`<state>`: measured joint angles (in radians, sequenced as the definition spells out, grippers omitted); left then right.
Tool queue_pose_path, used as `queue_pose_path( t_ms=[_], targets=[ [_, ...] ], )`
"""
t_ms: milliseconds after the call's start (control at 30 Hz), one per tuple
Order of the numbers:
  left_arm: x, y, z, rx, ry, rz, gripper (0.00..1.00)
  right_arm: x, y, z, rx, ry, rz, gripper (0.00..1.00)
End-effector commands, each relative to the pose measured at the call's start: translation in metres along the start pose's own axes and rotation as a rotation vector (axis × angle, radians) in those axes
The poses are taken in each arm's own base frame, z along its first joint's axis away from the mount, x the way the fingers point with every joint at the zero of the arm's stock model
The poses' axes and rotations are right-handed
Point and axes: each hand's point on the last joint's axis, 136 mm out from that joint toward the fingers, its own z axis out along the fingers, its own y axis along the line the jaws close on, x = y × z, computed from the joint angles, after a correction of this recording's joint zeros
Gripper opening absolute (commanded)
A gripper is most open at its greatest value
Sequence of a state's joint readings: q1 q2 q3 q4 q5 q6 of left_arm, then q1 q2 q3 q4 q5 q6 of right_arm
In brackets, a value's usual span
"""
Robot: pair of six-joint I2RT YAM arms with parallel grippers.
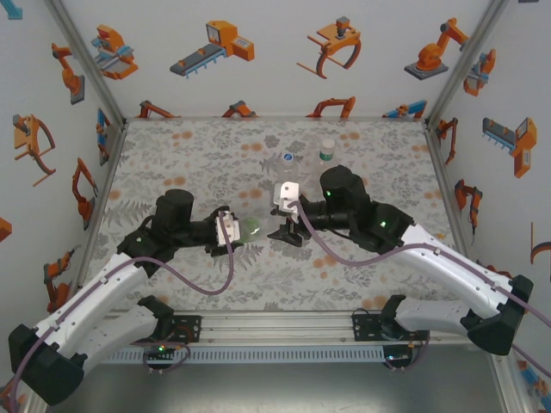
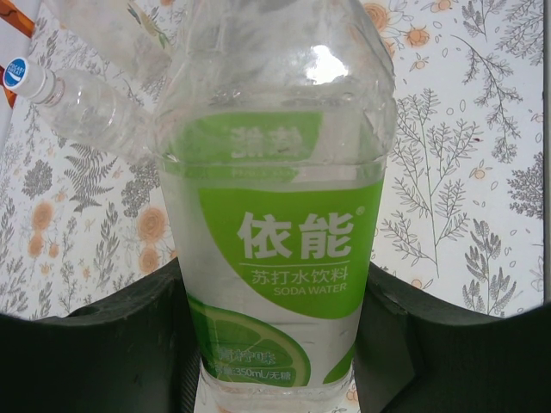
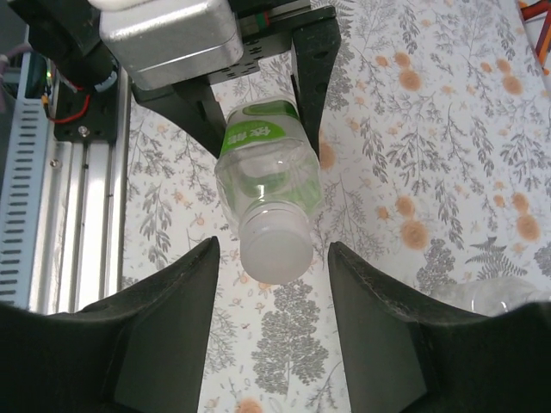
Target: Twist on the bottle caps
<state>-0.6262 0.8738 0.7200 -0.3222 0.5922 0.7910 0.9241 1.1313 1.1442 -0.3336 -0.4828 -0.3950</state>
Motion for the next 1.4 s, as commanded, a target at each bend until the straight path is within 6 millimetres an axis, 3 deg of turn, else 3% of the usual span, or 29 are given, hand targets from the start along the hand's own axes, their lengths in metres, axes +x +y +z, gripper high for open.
queue_pose_path(
  t_ms=[0, 100, 333, 467, 600, 800, 933, 1067, 1167, 1267, 1367],
  targets=[
    [-0.009, -0.003, -0.002, 0.02, -0.035, 0.031, 0.0, 0.002, 0.004, 0.0, -0.019, -0.007, -0.069, 0.5],
    [-0.009, -0.003, -0.002, 0.022, -0.035, 0.032, 0.0, 0.005, 0.005, 0.002, -0.029, 0.003, -0.061, 0.48],
    [-0.009, -0.004, -0.002, 0.024, -0.034, 0.035, 0.0, 0.006, 0.007, 0.003, -0.048, 0.005, -0.054, 0.34],
    [-0.008, -0.003, -0.002, 0.023, -0.031, 0.034, 0.0, 0.006, 0.007, 0.004, -0.049, 0.007, -0.05, 0.2],
    [-0.007, -0.002, -0.001, 0.018, -0.022, 0.029, 0.0, 0.006, -0.001, 0.006, -0.009, 0.017, 0.016, 0.0],
    [-0.002, 0.004, 0.0, -0.009, 0.01, 0.023, 0.0, 0.008, -0.027, 0.012, 0.126, -0.022, 0.362, 0.0],
    [0.005, 0.012, 0.003, -0.04, 0.05, 0.013, 0.0, 0.018, -0.056, 0.01, 0.295, -0.077, 0.729, 0.0],
    [0.007, 0.017, 0.004, -0.057, 0.062, 0.008, 0.0, 0.043, -0.073, 0.008, 0.438, -0.135, 1.144, 0.0],
    [0.008, 0.017, 0.006, -0.055, 0.064, 0.004, 0.0, 0.079, -0.079, 0.008, 0.553, -0.189, 1.46, 0.0],
    [0.008, 0.017, 0.007, -0.048, 0.062, -0.002, 0.0, 0.09, -0.08, 0.016, 0.558, -0.222, 1.573, 0.0],
    [0.007, 0.016, 0.007, -0.042, 0.058, -0.006, 0.0, 0.082, -0.084, 0.015, 0.558, -0.238, 1.564, 0.0]
  ],
)
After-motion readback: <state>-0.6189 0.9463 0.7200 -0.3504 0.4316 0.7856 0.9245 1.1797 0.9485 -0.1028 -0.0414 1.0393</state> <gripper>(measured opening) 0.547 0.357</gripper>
